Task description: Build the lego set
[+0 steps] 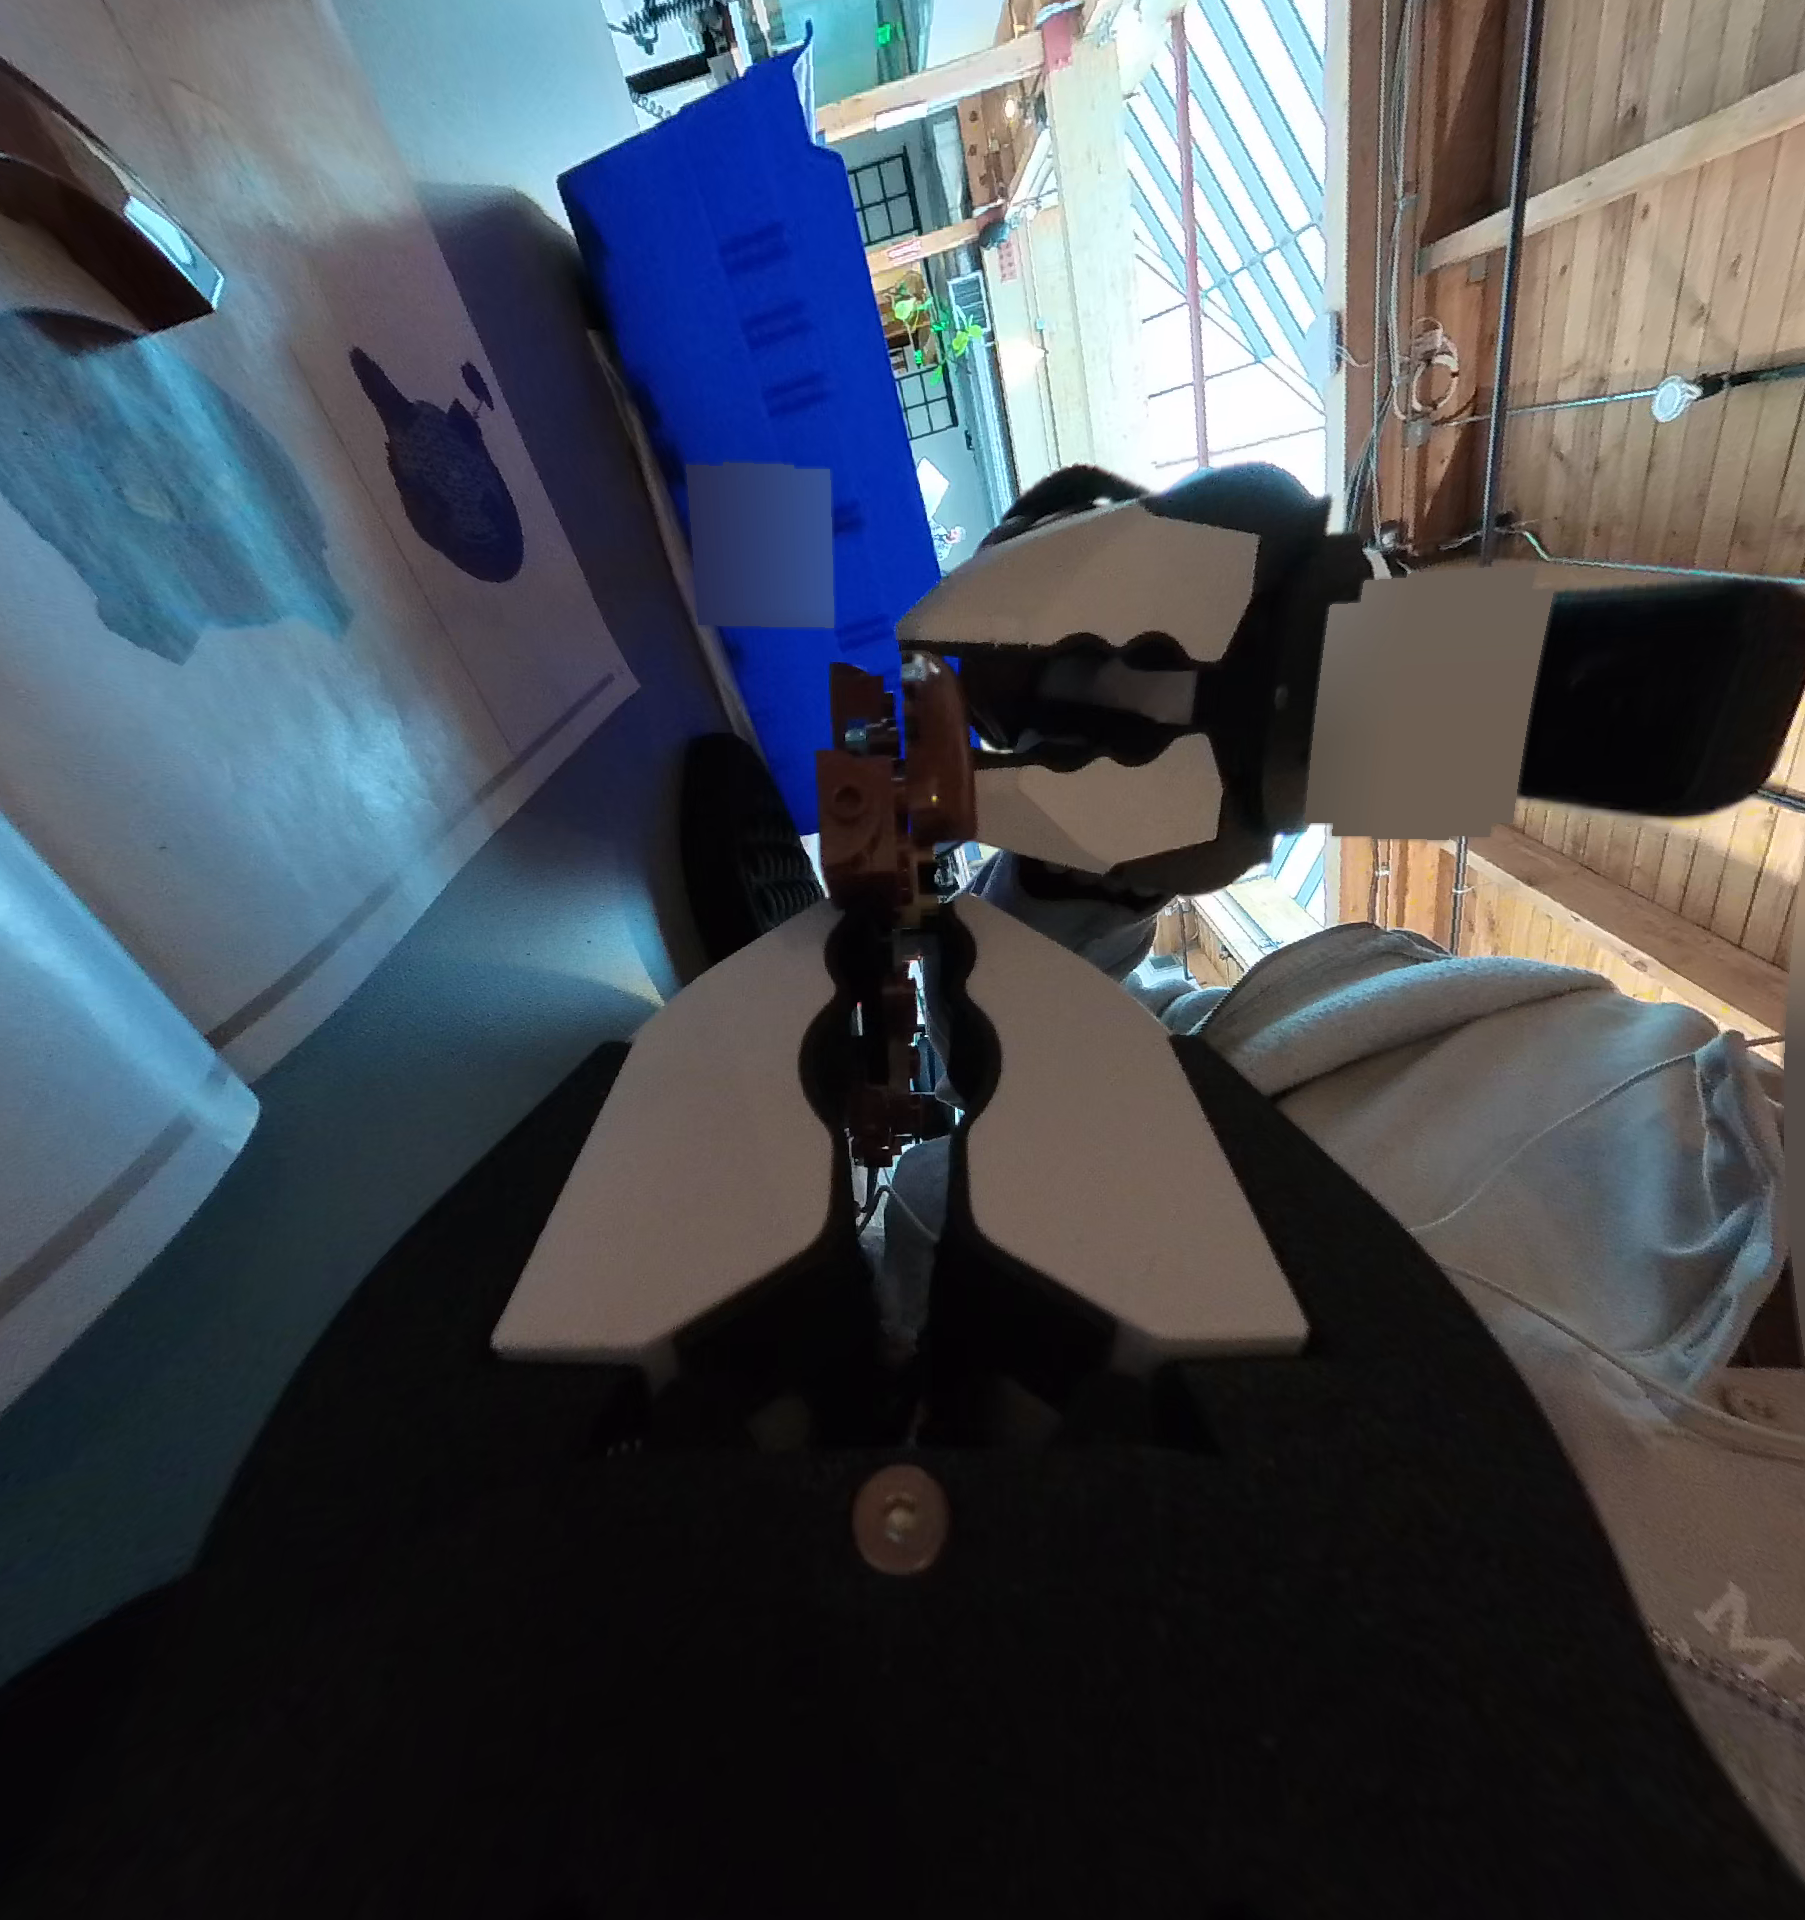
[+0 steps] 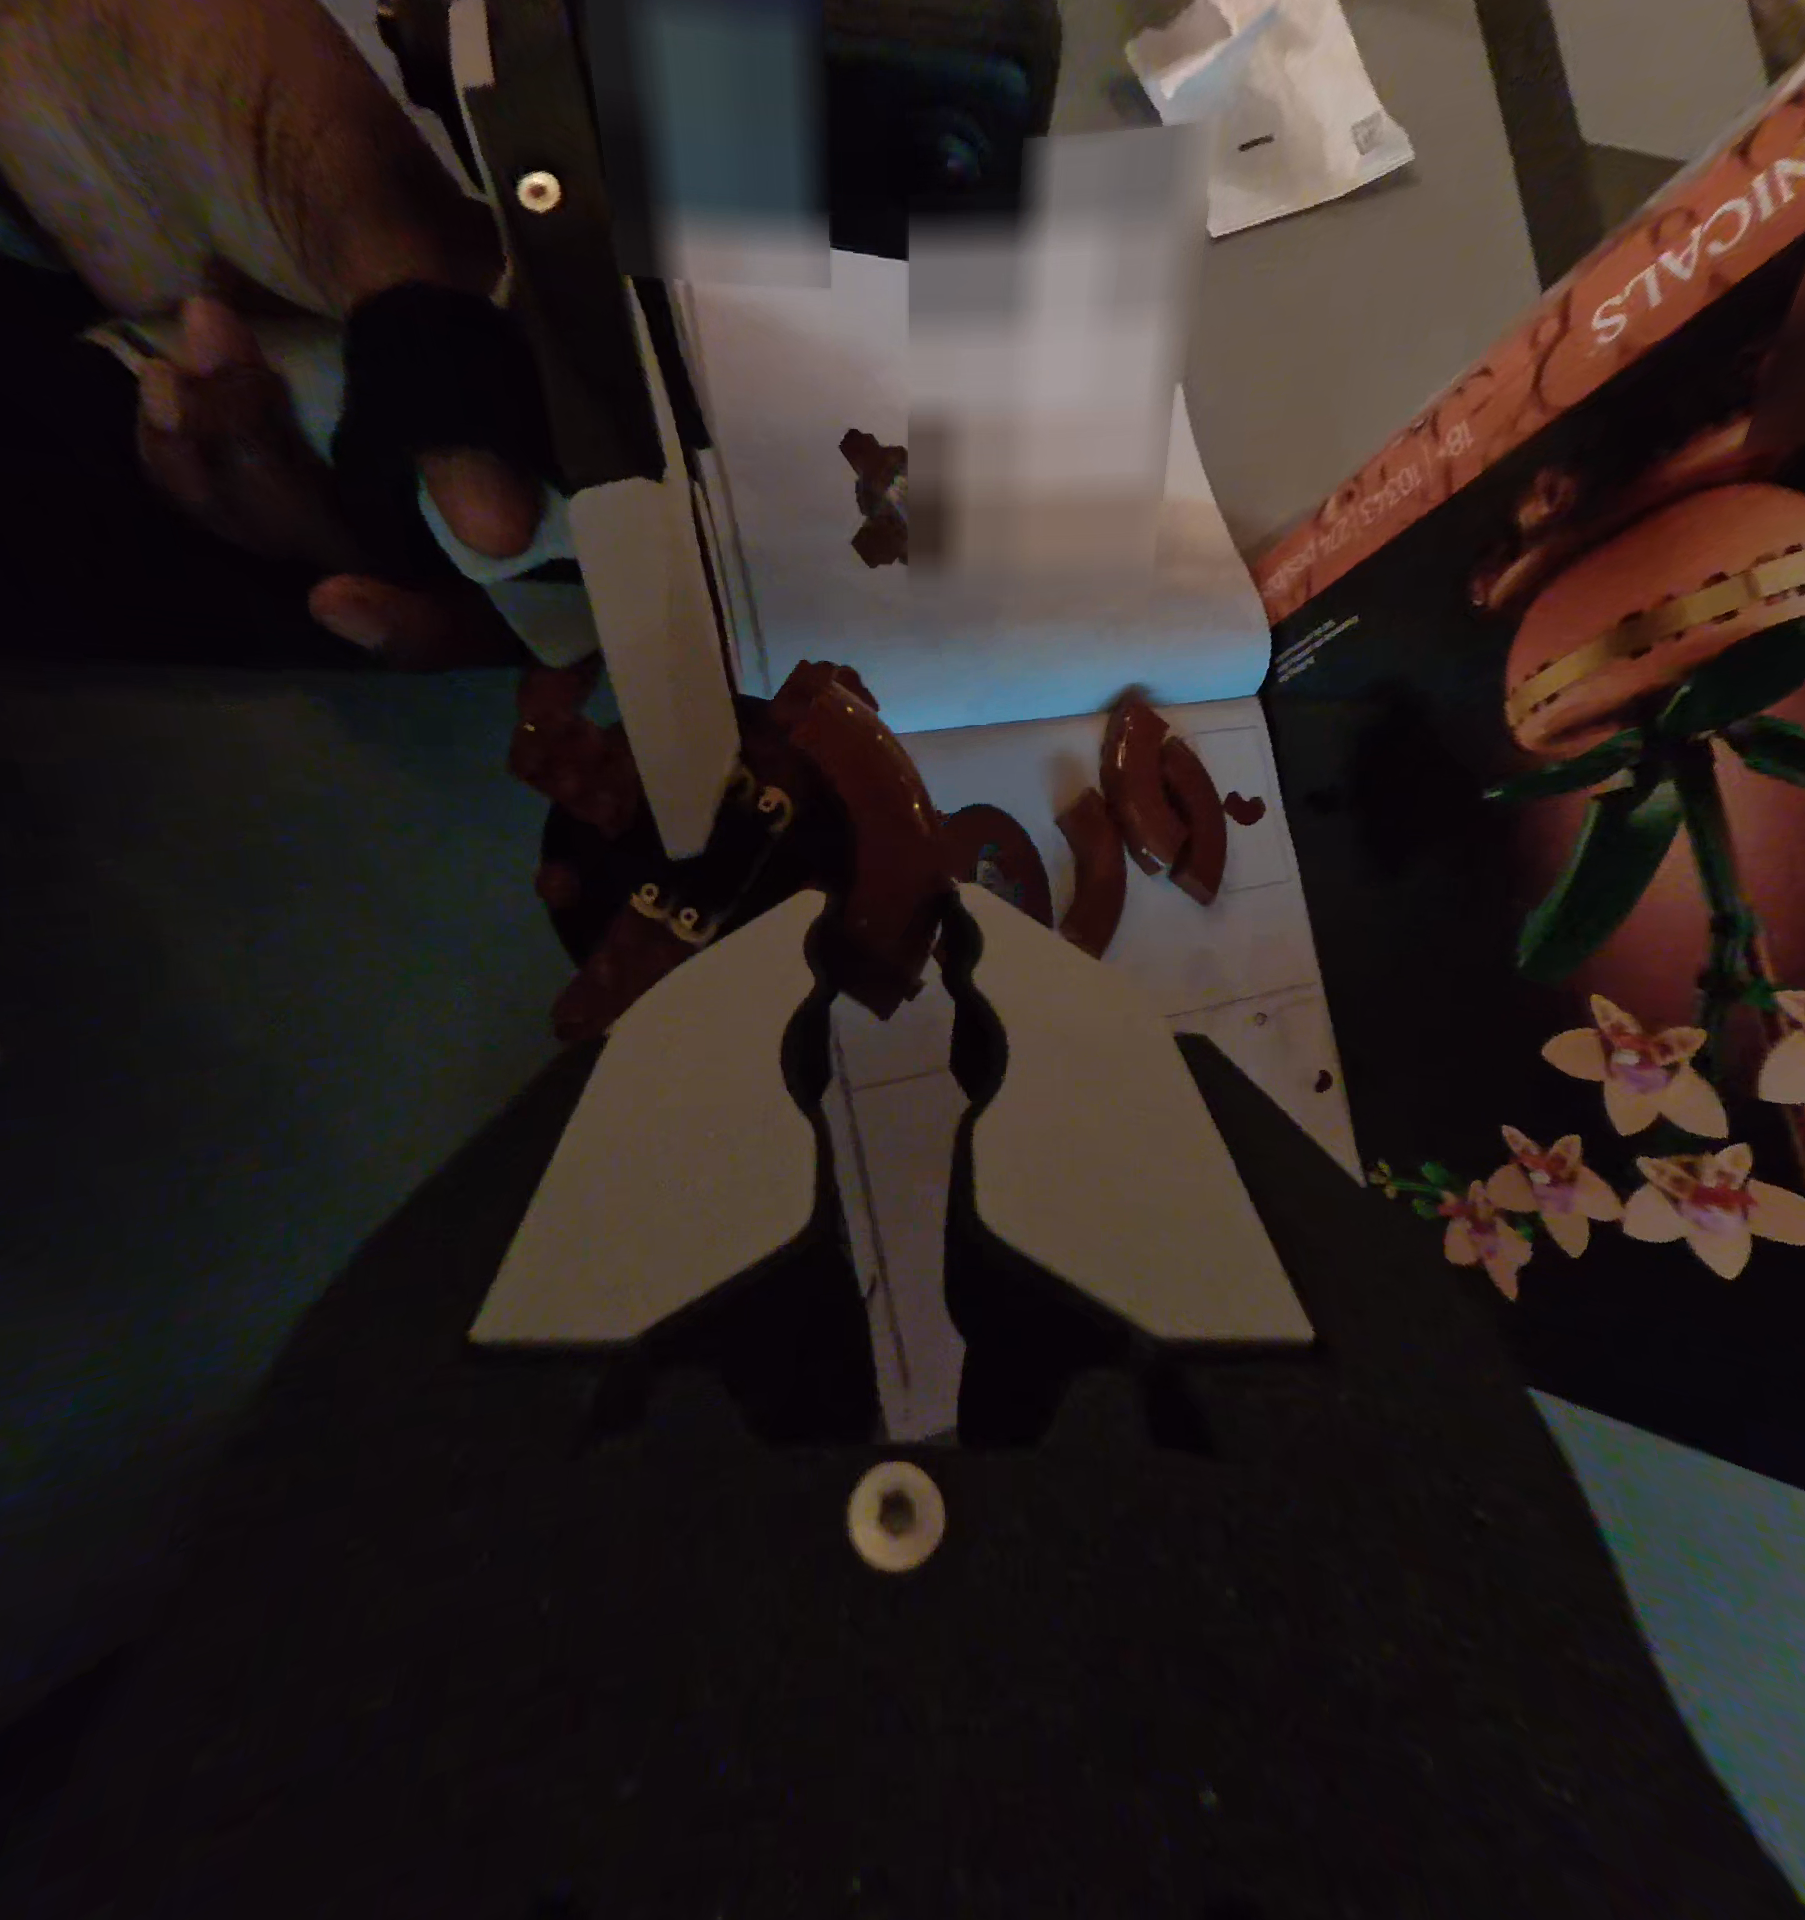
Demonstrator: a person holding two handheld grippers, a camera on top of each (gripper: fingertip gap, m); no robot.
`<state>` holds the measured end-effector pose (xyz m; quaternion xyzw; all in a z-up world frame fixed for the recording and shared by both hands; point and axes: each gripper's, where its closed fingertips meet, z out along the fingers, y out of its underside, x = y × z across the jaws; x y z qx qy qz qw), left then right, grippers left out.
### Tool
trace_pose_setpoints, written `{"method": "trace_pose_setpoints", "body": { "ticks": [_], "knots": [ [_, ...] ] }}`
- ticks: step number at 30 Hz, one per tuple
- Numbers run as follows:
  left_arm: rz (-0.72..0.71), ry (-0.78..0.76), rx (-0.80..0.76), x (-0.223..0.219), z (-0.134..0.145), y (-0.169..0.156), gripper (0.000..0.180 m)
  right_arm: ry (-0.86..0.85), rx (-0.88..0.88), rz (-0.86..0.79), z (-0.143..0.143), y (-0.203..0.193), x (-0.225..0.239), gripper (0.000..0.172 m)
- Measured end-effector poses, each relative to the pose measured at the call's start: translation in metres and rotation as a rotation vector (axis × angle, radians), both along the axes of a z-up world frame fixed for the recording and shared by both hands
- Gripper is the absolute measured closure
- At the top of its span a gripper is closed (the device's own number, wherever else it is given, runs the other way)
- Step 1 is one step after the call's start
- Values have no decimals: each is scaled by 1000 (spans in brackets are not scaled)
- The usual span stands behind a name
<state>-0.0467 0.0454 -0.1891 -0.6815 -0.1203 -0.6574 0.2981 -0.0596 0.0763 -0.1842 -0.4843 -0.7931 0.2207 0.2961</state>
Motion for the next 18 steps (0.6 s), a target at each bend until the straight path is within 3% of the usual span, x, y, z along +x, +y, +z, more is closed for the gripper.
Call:
{"method": "trace_pose_setpoints", "body": {
  "ticks": [18],
  "knots": [
    [-29,41,-22,5,-7,-1,167,-87,-66,-20,-7,0,4,155]
  ]
}}
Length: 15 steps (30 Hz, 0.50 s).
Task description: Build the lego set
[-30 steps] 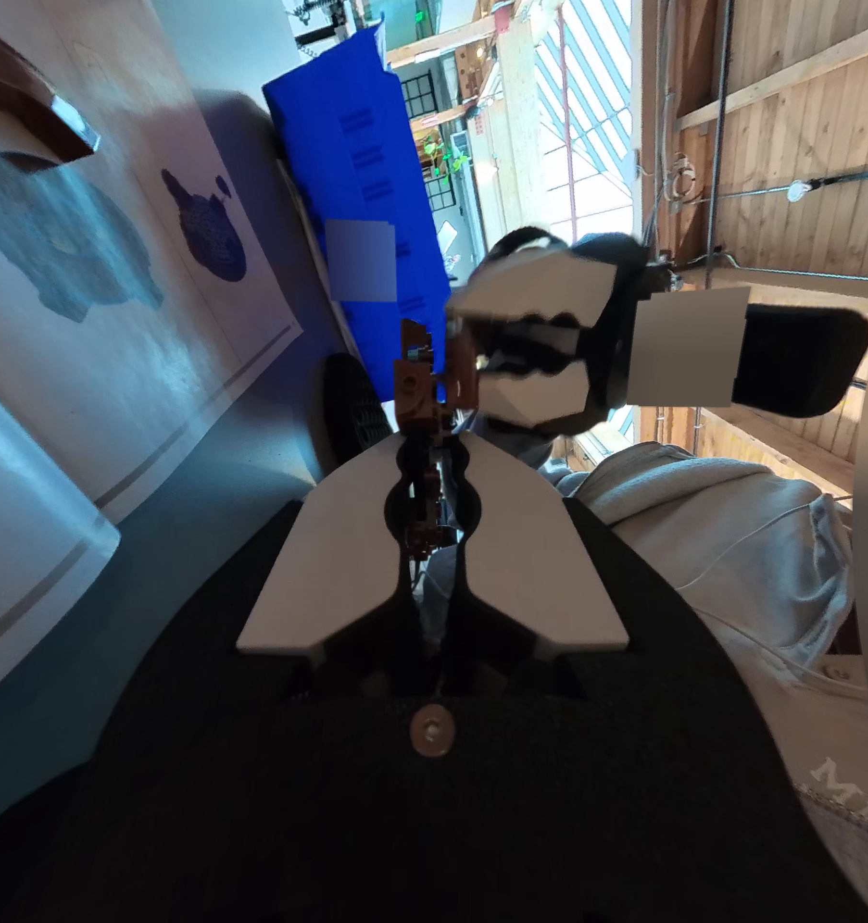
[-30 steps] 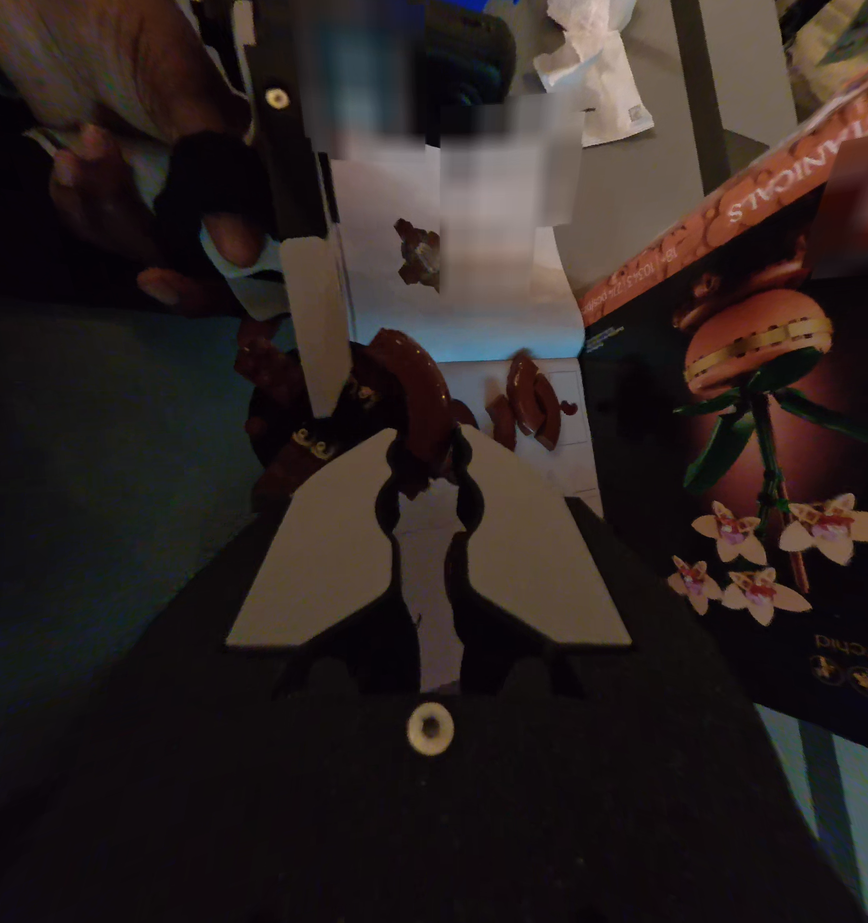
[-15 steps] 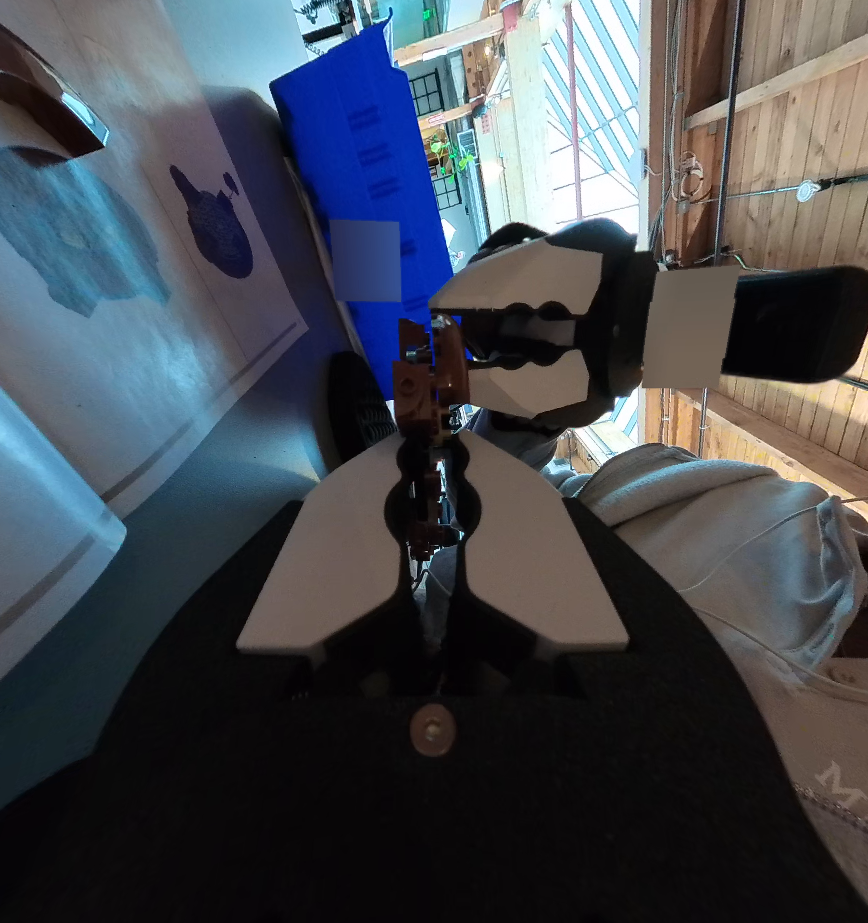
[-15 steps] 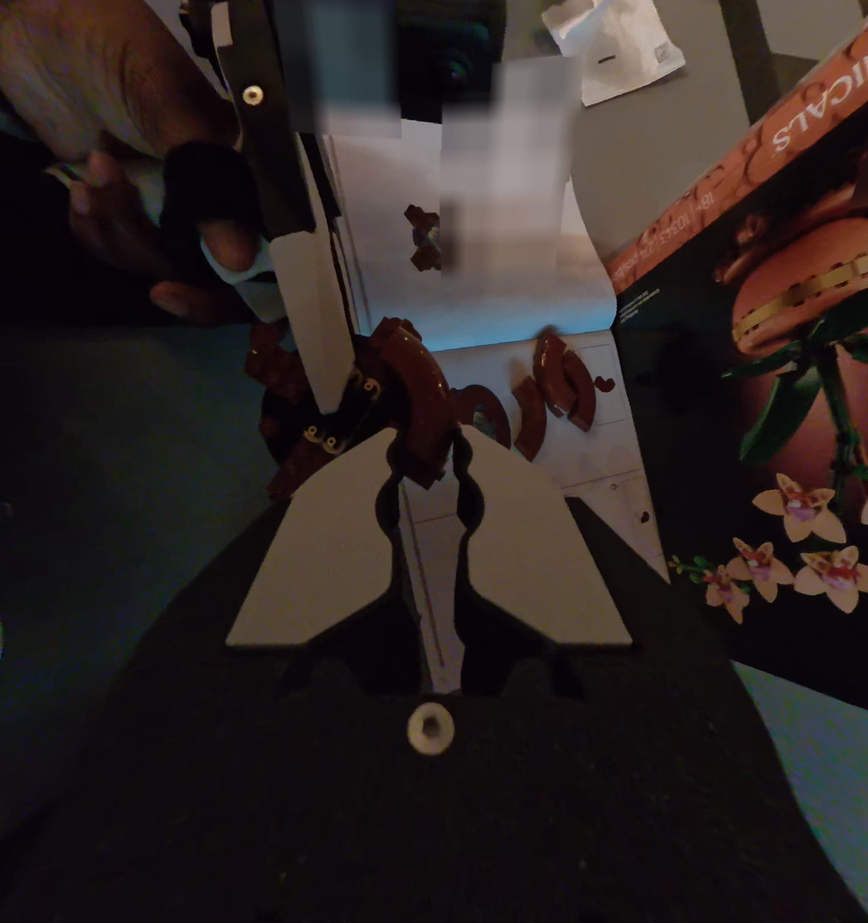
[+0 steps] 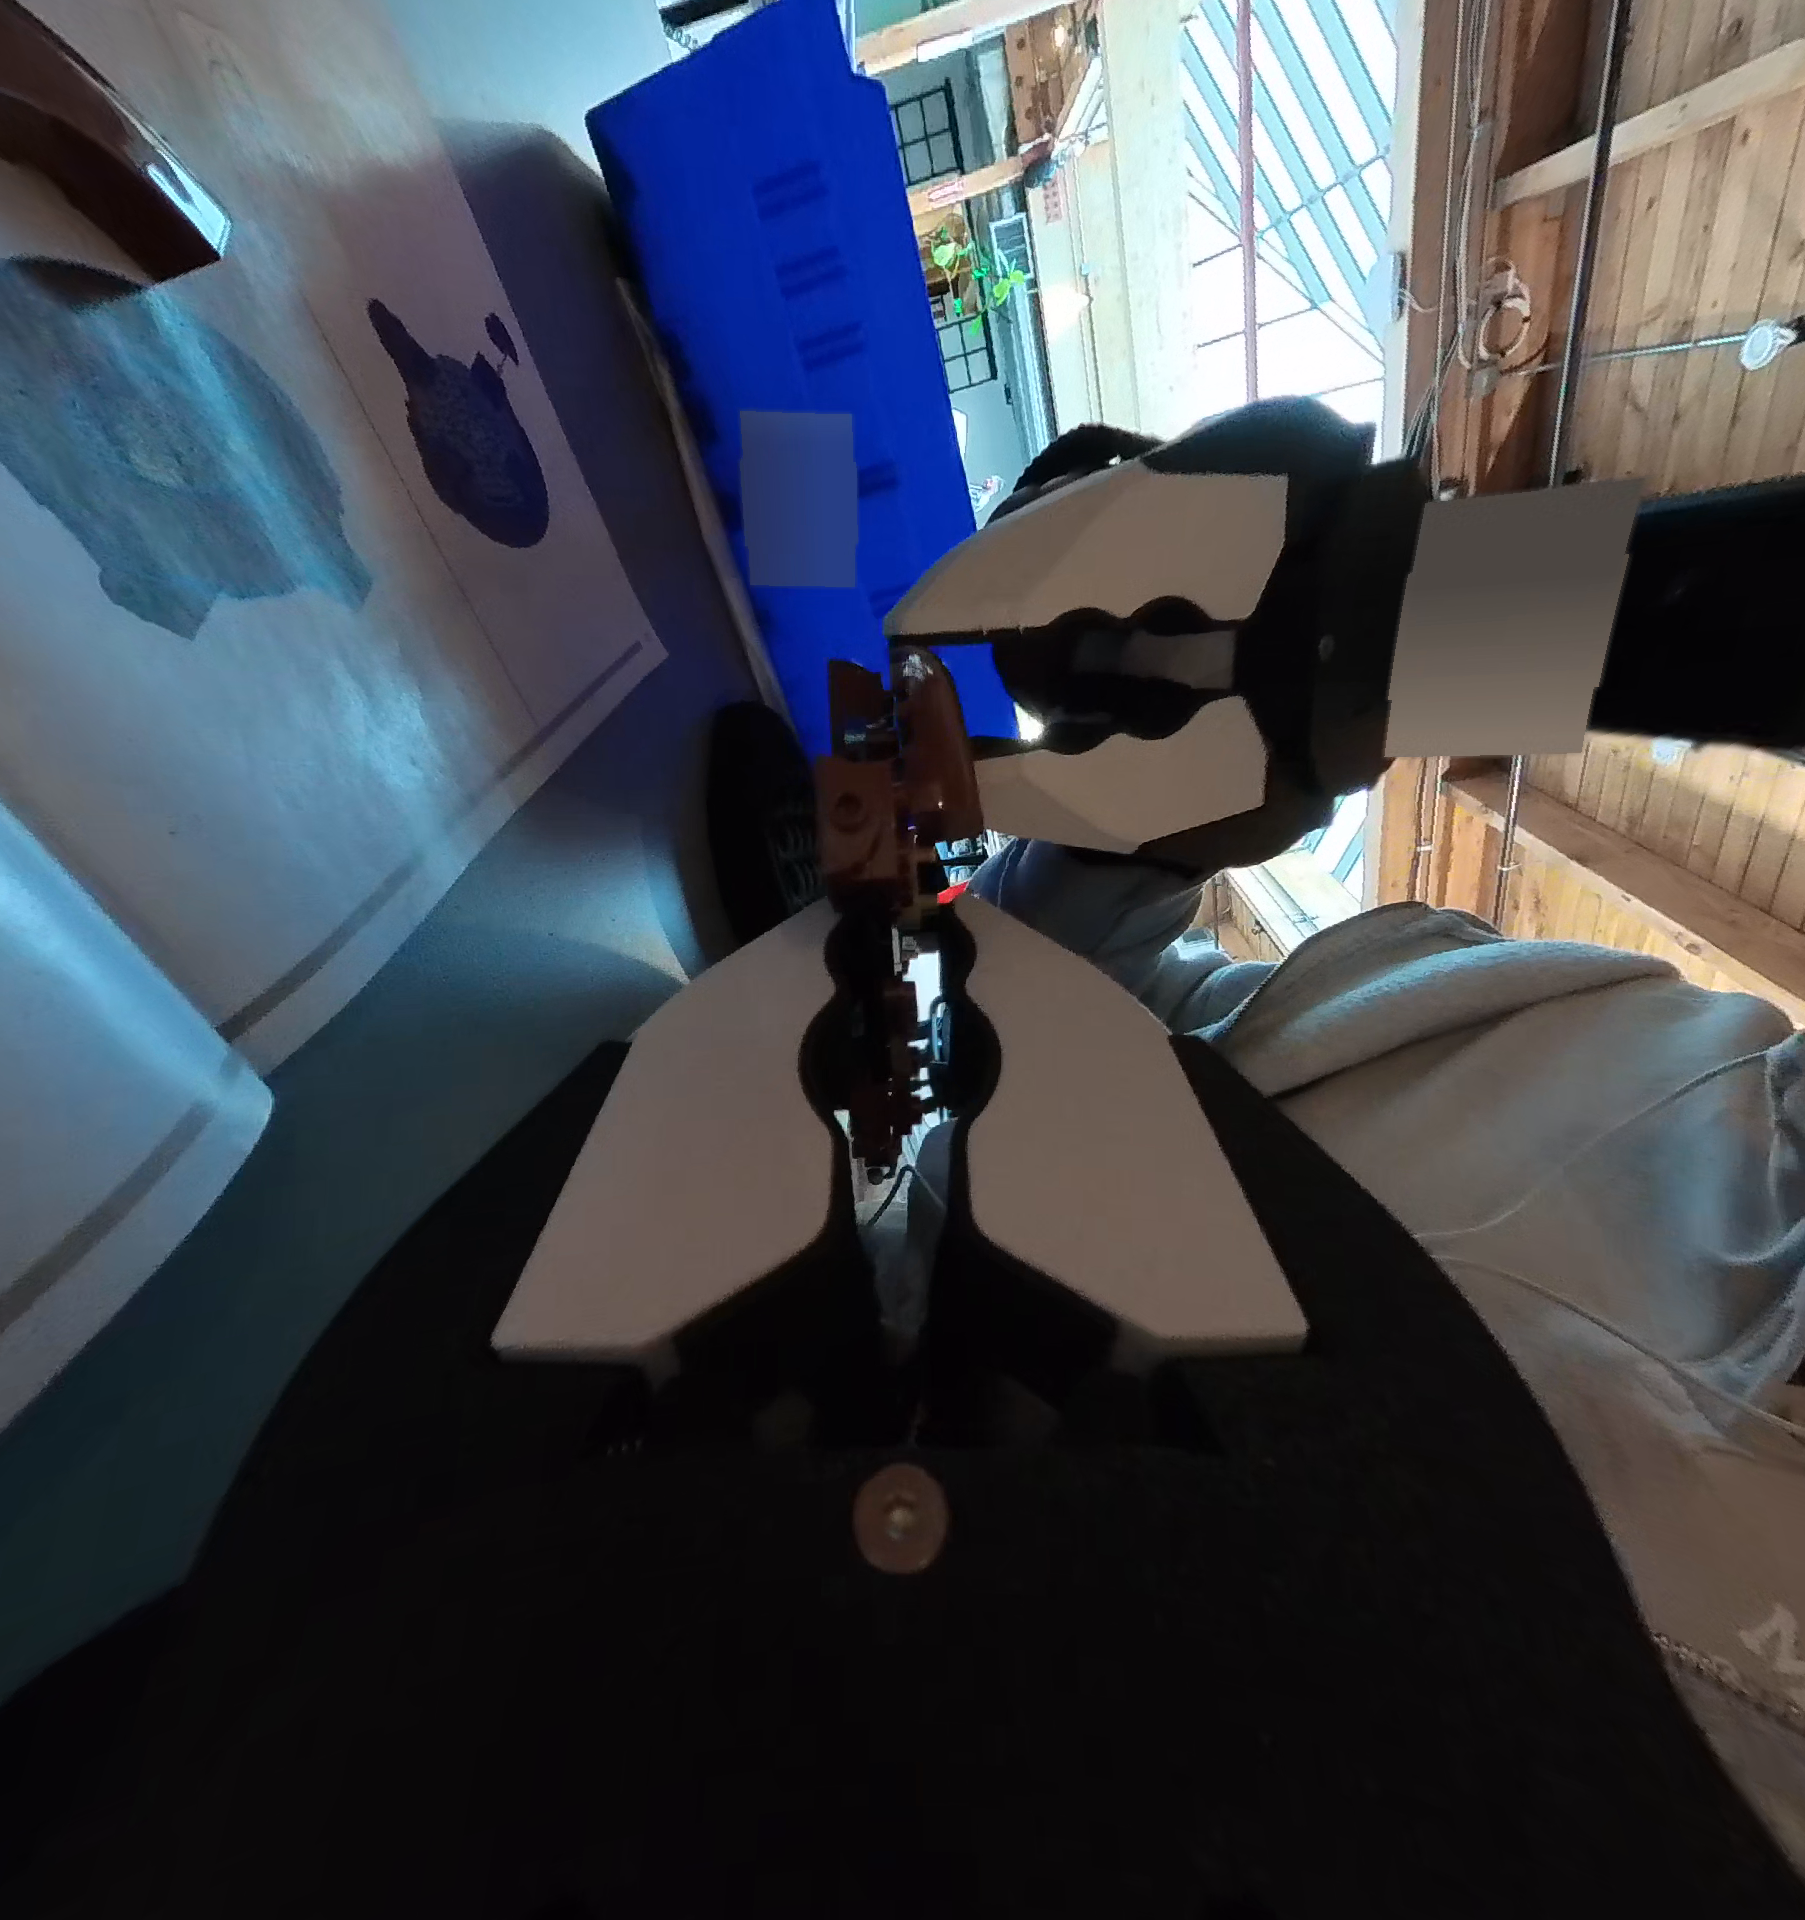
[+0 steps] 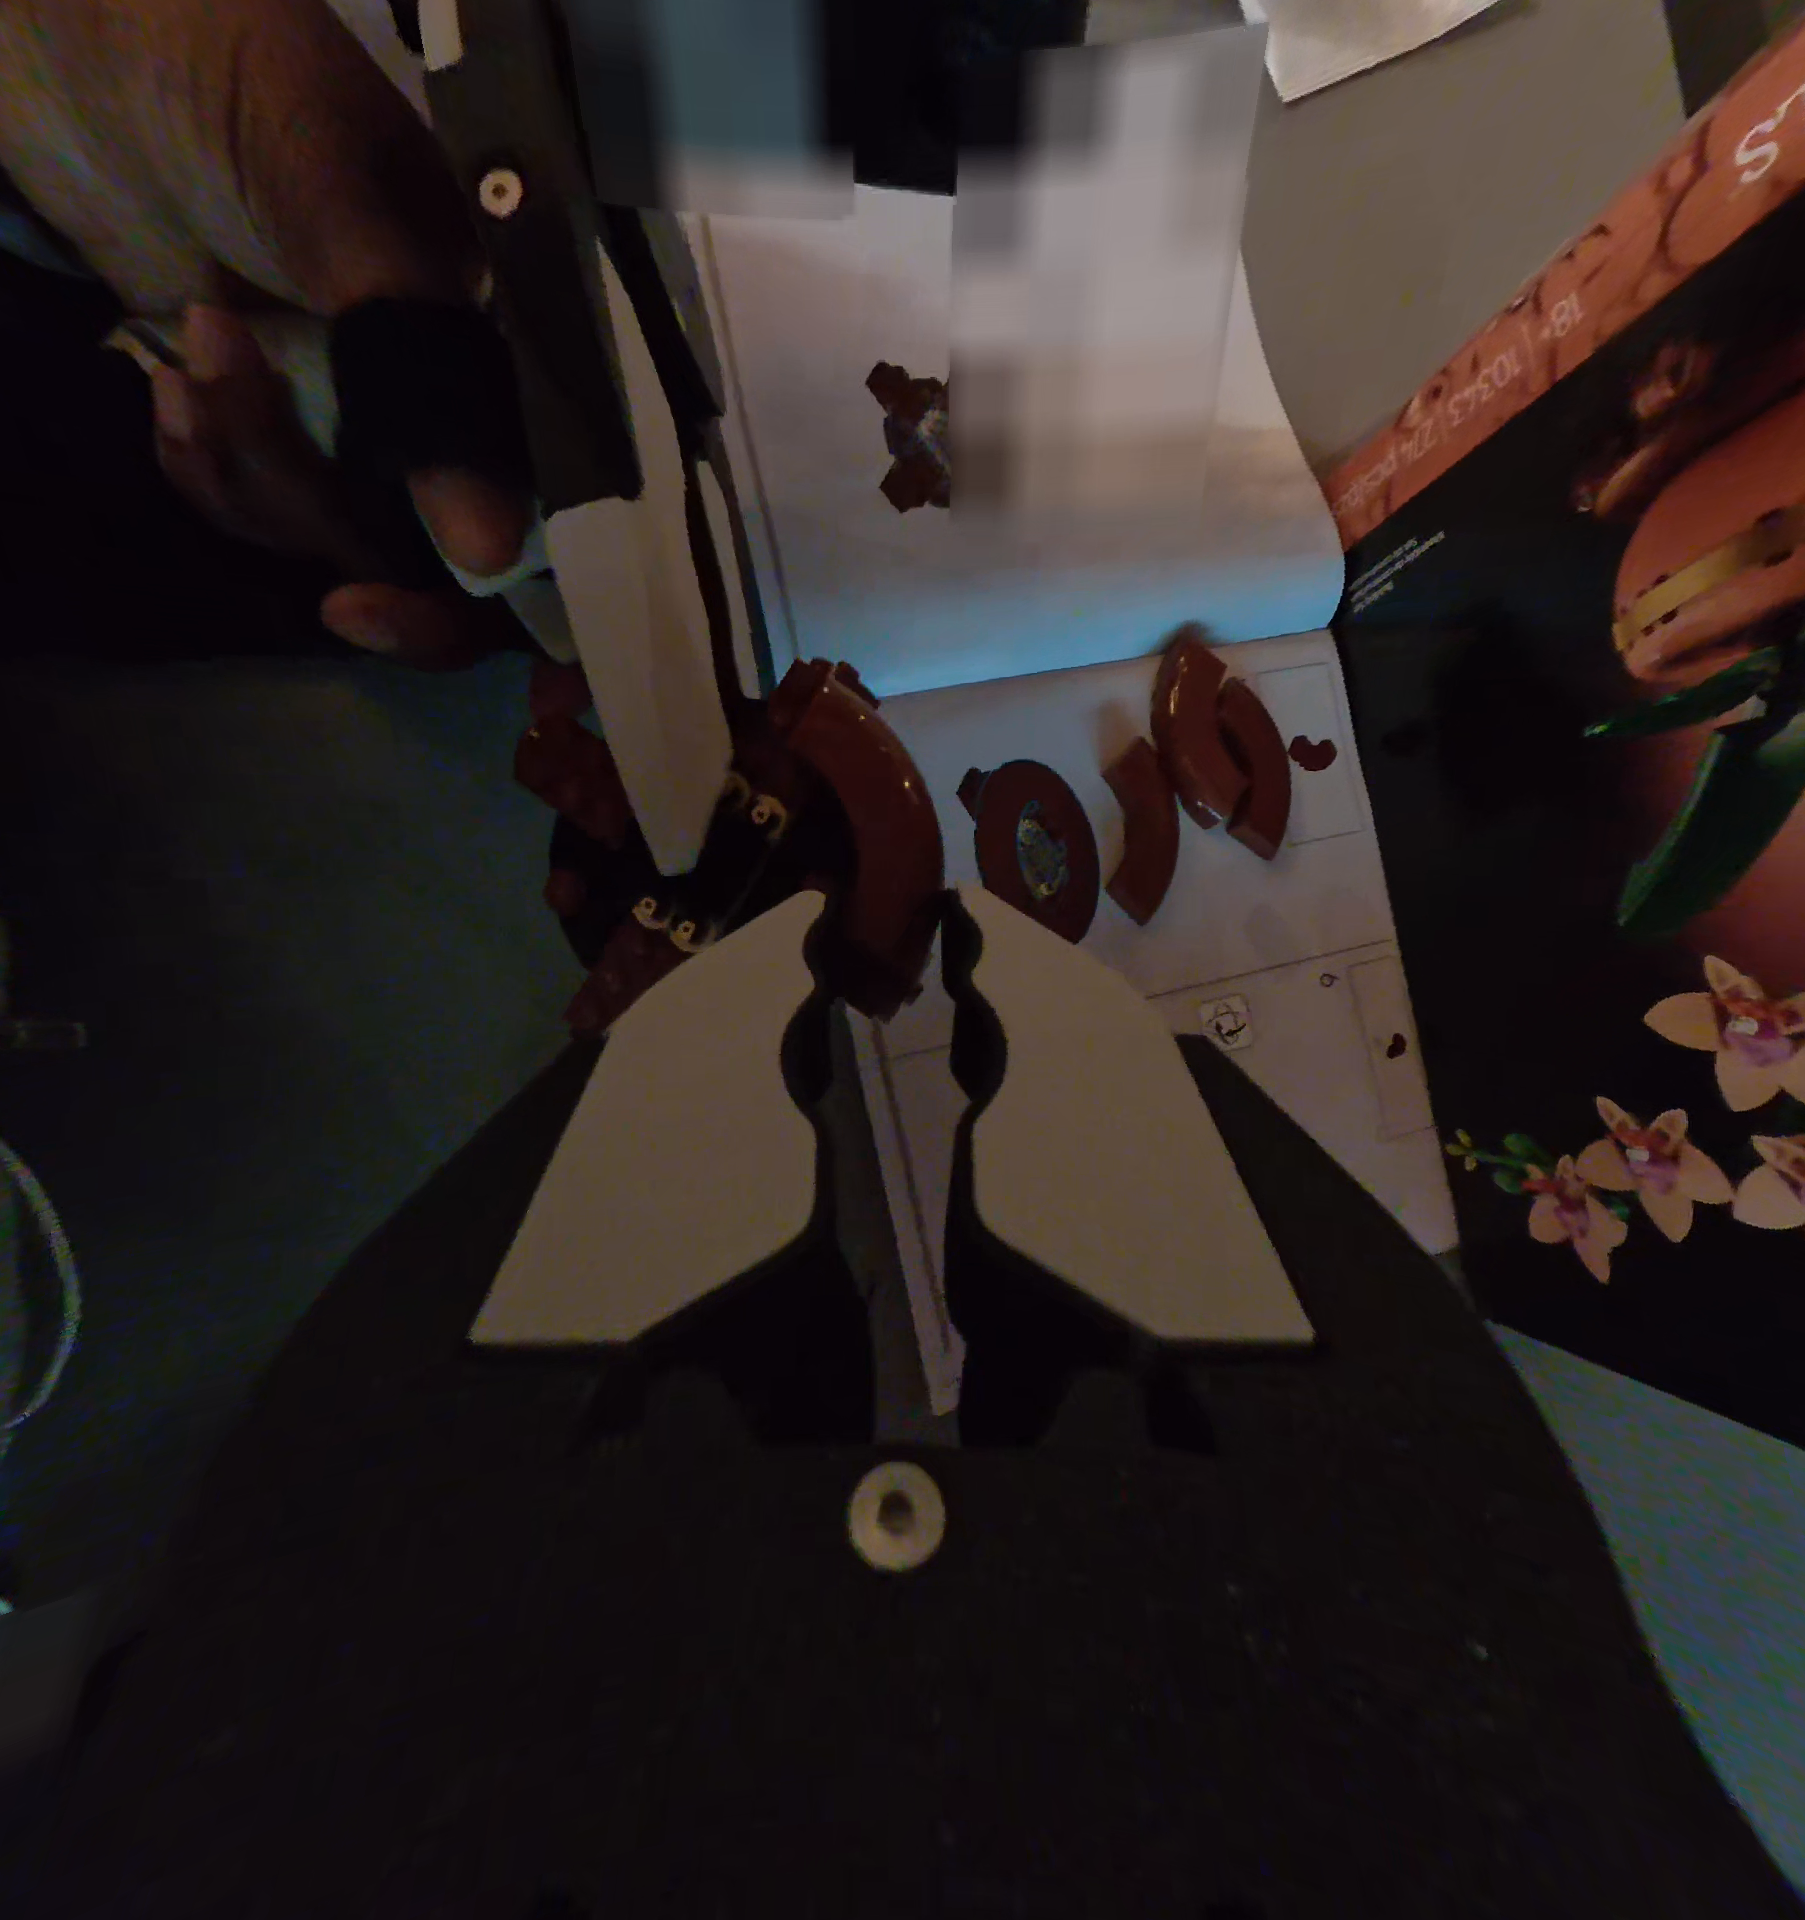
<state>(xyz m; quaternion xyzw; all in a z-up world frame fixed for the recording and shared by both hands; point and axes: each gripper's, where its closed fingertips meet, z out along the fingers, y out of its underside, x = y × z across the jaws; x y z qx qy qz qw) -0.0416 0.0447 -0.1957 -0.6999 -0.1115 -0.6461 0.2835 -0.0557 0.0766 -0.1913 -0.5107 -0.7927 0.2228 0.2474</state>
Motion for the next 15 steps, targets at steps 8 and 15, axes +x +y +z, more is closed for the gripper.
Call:
{"method": "trace_pose_setpoints", "body": {
  "ticks": [8,15],
  "knots": [
    [3,18,-5,1,-2,0,168,-35,-1,-15,-3,0,0,155],
    [-11,15,-5,2,-2,-1,167,-61,-2,-23,-3,0,1,151]
  ]
}}
